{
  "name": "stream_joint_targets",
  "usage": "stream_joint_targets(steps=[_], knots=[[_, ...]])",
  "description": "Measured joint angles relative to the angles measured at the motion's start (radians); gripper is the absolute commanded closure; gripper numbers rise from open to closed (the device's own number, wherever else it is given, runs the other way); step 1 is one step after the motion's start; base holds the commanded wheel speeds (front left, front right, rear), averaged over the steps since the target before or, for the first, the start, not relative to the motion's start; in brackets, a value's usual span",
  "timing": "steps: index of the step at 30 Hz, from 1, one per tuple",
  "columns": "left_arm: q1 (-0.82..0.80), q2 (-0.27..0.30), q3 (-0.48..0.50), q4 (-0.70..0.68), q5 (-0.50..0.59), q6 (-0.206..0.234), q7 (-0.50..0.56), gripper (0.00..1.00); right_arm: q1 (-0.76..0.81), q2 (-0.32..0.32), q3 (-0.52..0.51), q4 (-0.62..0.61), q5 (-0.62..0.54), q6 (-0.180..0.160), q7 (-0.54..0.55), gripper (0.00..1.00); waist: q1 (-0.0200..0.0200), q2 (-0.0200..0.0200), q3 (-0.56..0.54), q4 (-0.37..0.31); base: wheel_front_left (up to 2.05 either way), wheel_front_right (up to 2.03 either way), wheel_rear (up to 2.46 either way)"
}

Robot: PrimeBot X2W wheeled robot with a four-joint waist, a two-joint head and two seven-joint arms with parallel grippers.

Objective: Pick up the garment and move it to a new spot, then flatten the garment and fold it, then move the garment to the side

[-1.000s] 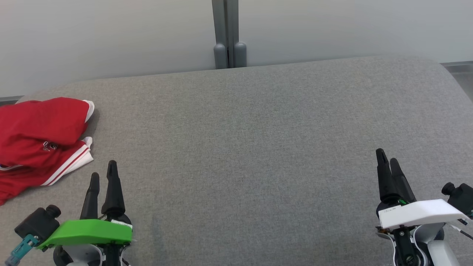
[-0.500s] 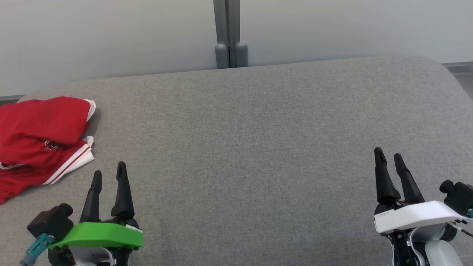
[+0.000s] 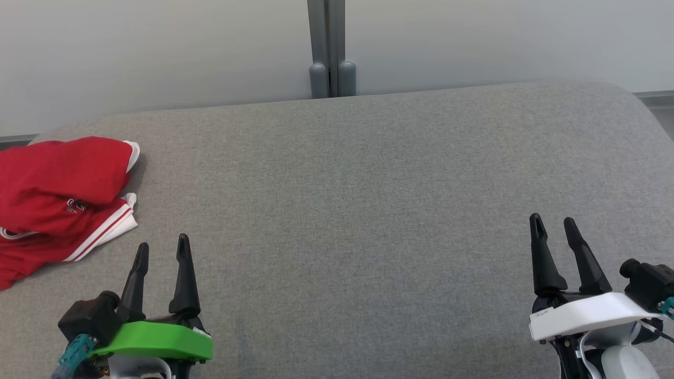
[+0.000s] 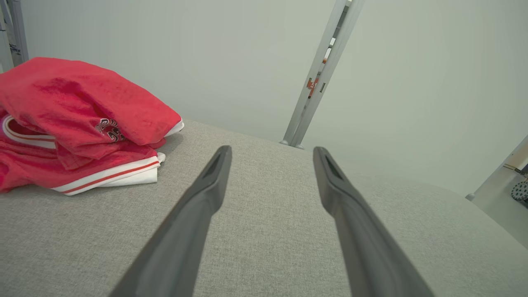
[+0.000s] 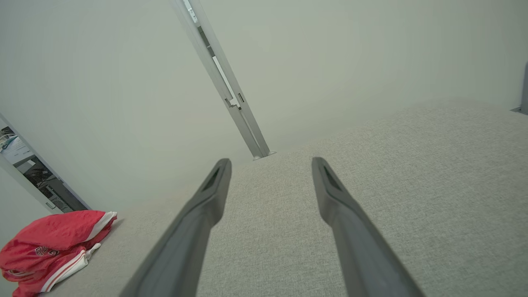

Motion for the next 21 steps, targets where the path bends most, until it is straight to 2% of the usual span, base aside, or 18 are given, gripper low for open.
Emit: stream_joint_targets(steps=[21], knots=[[0.005, 0.003, -0.018, 0.007, 0.186, 0.012, -0.047, 0.0, 0.018, -0.001, 0.03, 0.007, -0.216, 0.0, -0.045, 0.0, 0.0, 0.0, -0.012, 0.013, 0.0, 0.0, 0.0]])
